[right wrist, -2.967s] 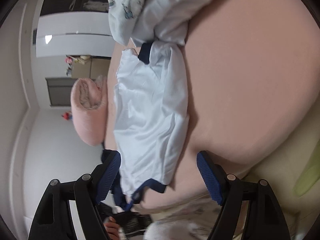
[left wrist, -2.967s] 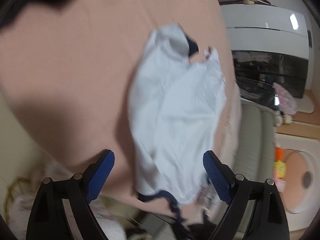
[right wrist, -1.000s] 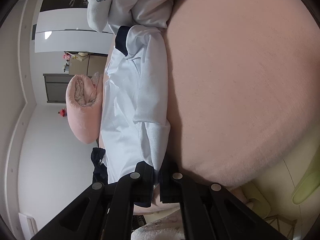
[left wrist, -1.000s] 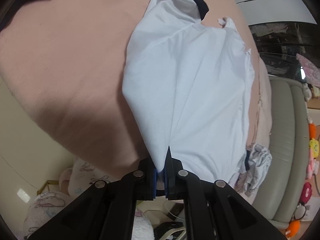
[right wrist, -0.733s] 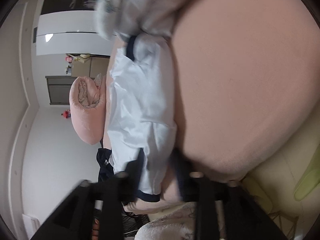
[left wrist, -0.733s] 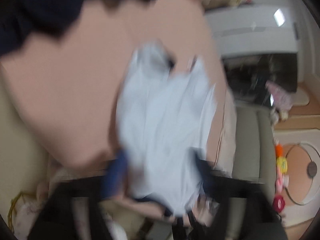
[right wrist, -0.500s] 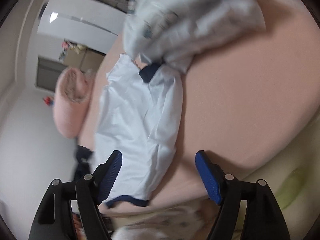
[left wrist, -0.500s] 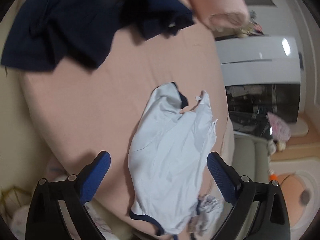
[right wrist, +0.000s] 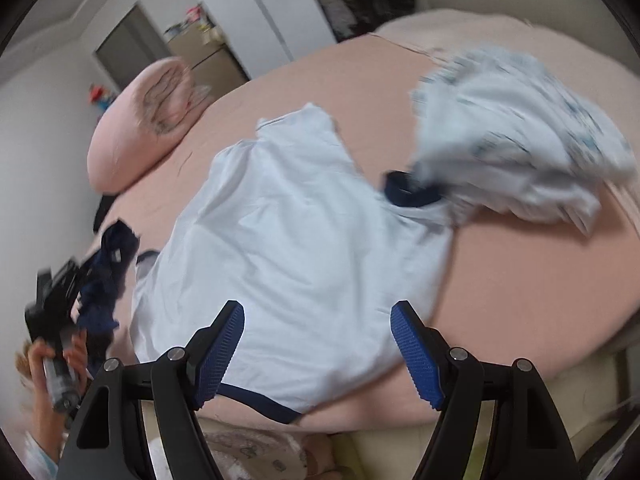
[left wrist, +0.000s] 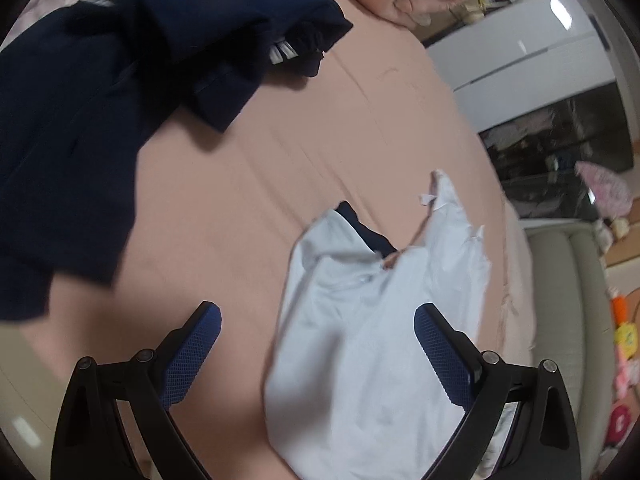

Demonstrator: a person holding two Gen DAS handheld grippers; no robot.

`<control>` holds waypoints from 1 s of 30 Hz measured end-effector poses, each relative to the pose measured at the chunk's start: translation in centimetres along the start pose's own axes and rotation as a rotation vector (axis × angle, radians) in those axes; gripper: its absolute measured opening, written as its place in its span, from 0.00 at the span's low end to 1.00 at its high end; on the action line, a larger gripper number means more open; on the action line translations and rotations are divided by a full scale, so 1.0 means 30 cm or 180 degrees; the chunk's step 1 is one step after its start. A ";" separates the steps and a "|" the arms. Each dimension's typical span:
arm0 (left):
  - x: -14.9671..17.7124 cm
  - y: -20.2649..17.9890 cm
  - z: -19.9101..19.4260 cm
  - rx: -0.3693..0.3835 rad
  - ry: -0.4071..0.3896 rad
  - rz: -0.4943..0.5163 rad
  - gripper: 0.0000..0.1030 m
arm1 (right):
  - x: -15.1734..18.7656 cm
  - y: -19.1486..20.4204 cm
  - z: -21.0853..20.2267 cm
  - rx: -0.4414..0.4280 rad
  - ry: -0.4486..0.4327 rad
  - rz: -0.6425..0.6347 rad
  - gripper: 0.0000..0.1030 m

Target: Fold clothes

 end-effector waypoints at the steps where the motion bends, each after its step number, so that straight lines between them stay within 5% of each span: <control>1: -0.003 0.011 0.014 -0.0007 0.0060 0.0013 0.96 | 0.001 0.029 0.002 0.0038 -0.0009 -0.0100 0.73; 14: -0.048 -0.018 0.117 0.0202 0.0436 0.0427 0.95 | 0.113 0.470 0.074 0.0559 -0.0290 -0.1655 0.73; 24: -0.091 -0.019 0.135 0.0320 0.0343 0.0478 0.94 | 0.266 0.731 0.102 0.0780 -0.0514 -0.2675 0.73; 30: -0.107 -0.017 0.141 -0.0037 0.0177 0.0654 0.60 | 0.299 0.766 0.127 0.0803 -0.0477 -0.2775 0.73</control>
Point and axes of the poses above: each gripper's, at about its wrist camera, not at the fingertips, and z roughly the way its jaws point, y to its left, x to its underside, the point moved 8 cm from there along z, roughly the way its jaws point, and after that the axes turned 7 degrees about x, right-handed, at the moved point
